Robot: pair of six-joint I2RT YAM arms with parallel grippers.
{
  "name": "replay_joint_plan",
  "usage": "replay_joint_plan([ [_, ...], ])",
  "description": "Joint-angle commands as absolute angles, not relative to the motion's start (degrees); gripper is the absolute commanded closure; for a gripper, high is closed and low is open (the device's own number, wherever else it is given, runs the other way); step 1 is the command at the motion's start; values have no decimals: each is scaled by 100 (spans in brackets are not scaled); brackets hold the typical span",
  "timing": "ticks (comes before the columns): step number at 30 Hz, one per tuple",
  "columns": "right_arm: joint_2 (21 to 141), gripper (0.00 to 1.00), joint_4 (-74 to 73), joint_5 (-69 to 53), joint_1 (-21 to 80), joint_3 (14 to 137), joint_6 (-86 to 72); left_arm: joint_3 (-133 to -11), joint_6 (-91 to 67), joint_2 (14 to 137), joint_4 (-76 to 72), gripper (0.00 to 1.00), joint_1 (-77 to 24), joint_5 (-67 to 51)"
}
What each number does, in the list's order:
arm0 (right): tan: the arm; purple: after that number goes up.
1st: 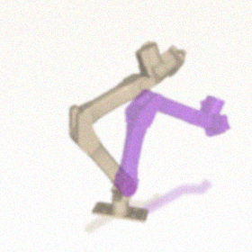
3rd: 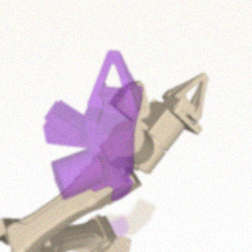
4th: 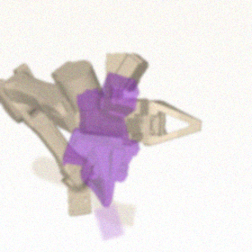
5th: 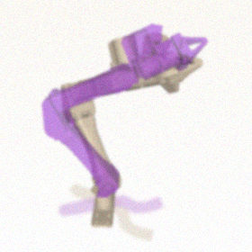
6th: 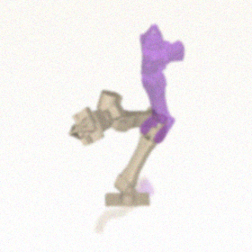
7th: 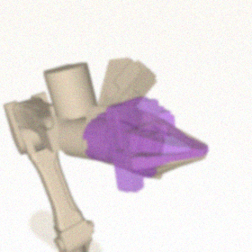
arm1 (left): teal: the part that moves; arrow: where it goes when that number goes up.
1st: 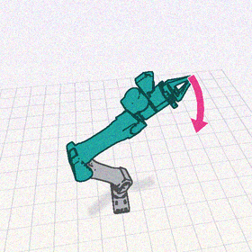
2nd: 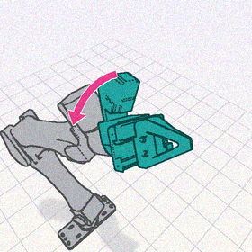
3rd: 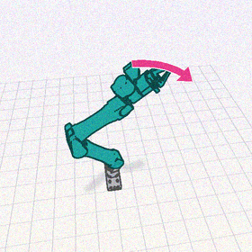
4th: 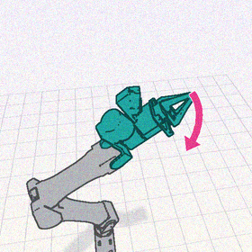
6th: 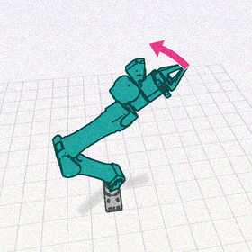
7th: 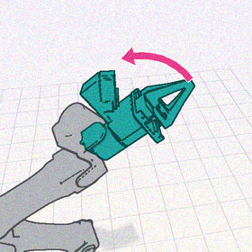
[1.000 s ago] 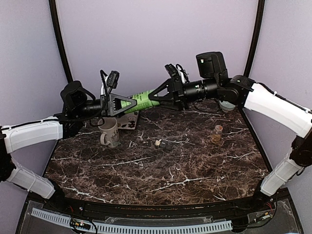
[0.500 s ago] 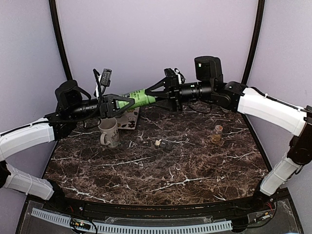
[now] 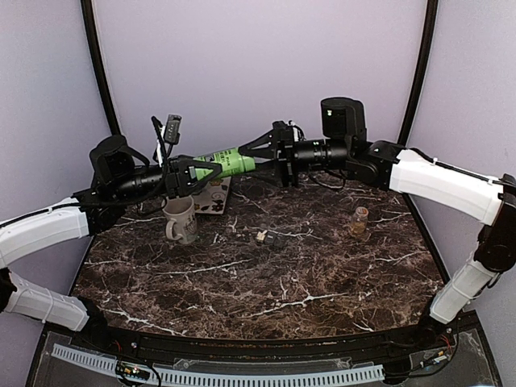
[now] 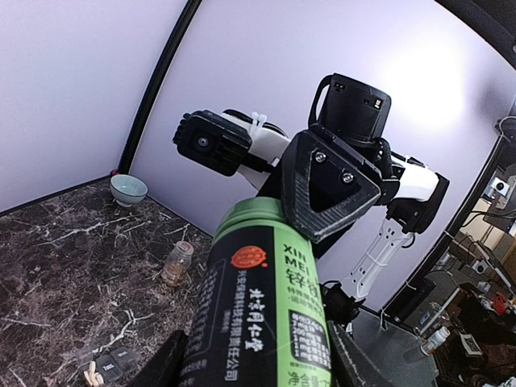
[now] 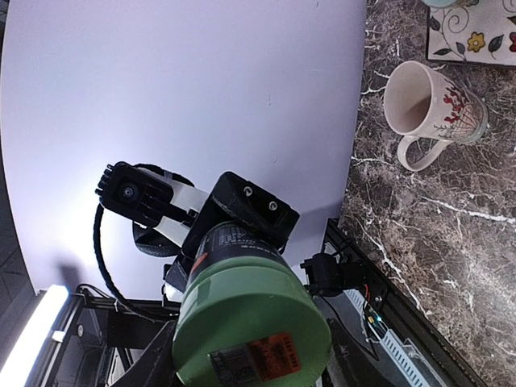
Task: Sort the pills into containers
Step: Screw the lid of the pill bottle onto the pill bottle.
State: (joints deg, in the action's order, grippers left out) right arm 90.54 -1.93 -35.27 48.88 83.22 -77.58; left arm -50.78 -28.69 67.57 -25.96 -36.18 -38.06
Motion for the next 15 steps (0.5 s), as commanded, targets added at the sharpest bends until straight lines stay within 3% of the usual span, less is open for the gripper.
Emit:
replay_joint_plan([
  [1,9210,68,-132,-3464,5137,8304,-8003,-4919,-2734,6645,-3333,100,-3844,-4092],
  [11,8886,36,-544,-2966,5073,8556,-7259,-4520,-3424,6618,-3851,100,-3600,-4412],
  [15,8797,30,-706,-2830,5043,8581,-7014,-4394,-3650,6627,-4049,100,-3560,-4484],
])
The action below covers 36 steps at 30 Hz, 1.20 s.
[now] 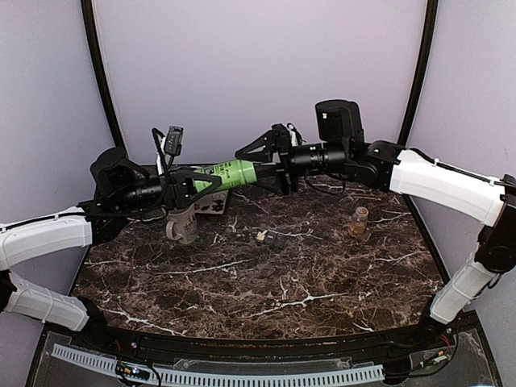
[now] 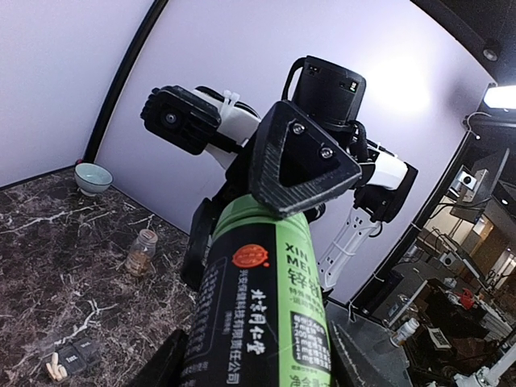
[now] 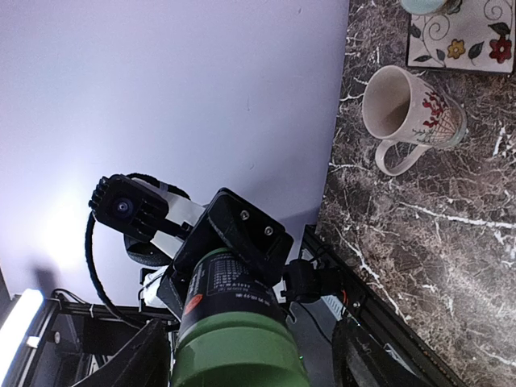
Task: Sort the pills into containers
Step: Screw the lid of the pill bottle onto the pill bottle.
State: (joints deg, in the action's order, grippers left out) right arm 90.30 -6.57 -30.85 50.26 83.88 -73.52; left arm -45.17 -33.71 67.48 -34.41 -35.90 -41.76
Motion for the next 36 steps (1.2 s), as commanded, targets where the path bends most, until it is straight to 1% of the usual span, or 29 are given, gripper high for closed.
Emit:
replay_joint_plan([
  [1,8779,29,-738,-2817,5037,8585,-6969,-4376,-3691,6635,-4081,100,-3560,-4489],
  [3,8756,26,-833,-2785,5023,8593,-6859,-4331,-3773,6636,-4140,100,-3560,-4491],
  [6,8724,24,-974,-2733,5020,8649,-6694,-4288,-3882,6649,-4217,100,-3383,-4474],
  [17,8586,20,-1441,-2419,4965,8908,-5793,-4284,-4461,6980,-4619,100,-3255,-4758],
  [23,8481,19,-1605,-2381,4887,8988,-4816,-4431,-5072,7309,-4864,100,-3186,-5165],
  [29,8204,19,-1811,-2523,4887,8785,-3153,-4504,-6429,7841,-6088,100,-3077,-5809],
  [36,7756,18,-2090,-2519,4915,8282,-1929,-4706,-7942,8452,-7517,100,-3063,-6209],
])
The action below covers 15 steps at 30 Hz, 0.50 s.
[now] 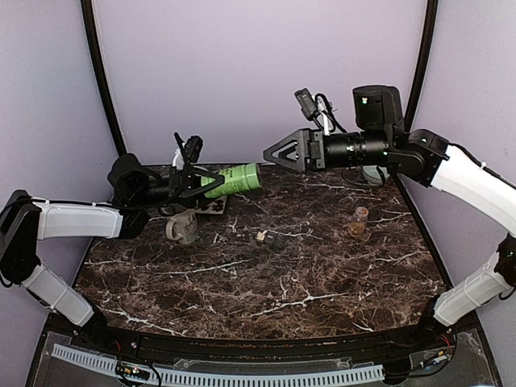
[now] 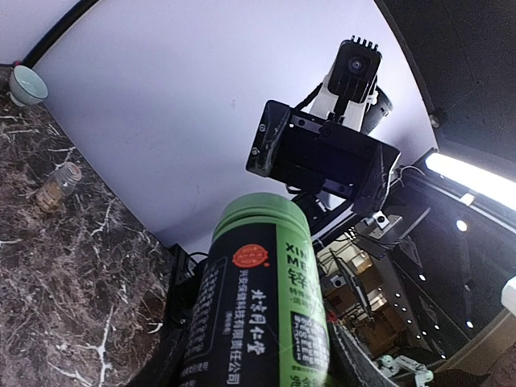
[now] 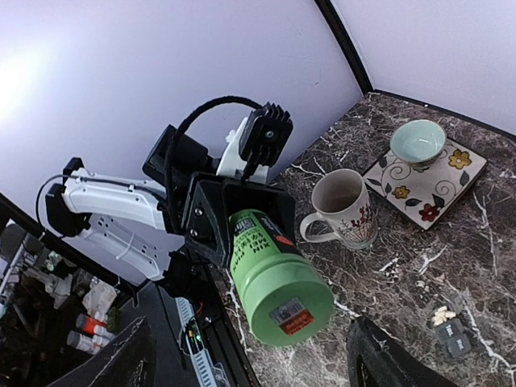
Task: Sort the pills into containers
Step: Screw the lid of the pill bottle onto the pill bottle.
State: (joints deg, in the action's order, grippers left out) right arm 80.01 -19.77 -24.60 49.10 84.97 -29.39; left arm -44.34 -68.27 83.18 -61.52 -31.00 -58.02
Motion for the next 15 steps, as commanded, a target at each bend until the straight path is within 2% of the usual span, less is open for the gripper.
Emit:
replay_joint_plan([
  [1,7748,18,-2168,-2506,4936,8285,-1800,-4743,-8099,8517,-7675,100,-3067,-6251],
  [15,8029,17,-2886,-2198,5458,8769,-839,-5174,-9254,9056,-8636,100,-3067,-6715],
])
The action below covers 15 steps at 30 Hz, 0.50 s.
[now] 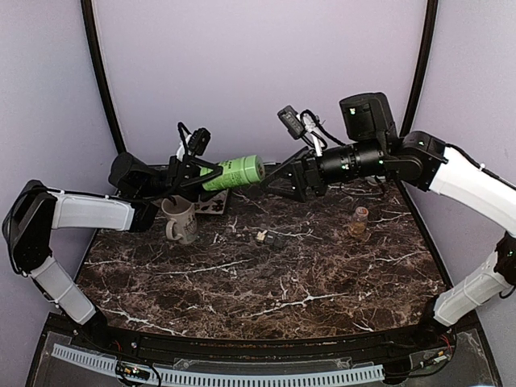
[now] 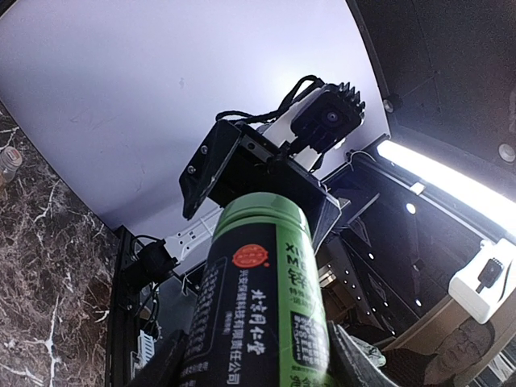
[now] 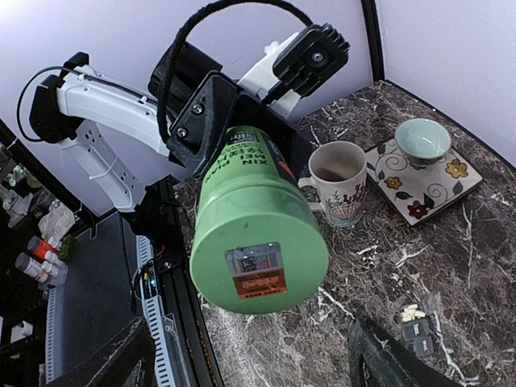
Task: Sort the pills into containers
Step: Screw the lid of the pill bottle onto the pill bottle.
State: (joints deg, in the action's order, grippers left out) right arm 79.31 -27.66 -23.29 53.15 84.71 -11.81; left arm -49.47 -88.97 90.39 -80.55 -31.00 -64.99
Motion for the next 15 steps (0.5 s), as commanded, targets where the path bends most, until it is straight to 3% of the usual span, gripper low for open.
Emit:
replay_joint_plan([
  [1,8059,17,-2891,-2190,5484,8812,-810,-5191,-9270,9078,-8647,100,-3066,-6727],
  [15,8473,19,-3170,-1953,5581,9346,-514,-5367,-9574,9315,-8886,100,-3067,-6922],
])
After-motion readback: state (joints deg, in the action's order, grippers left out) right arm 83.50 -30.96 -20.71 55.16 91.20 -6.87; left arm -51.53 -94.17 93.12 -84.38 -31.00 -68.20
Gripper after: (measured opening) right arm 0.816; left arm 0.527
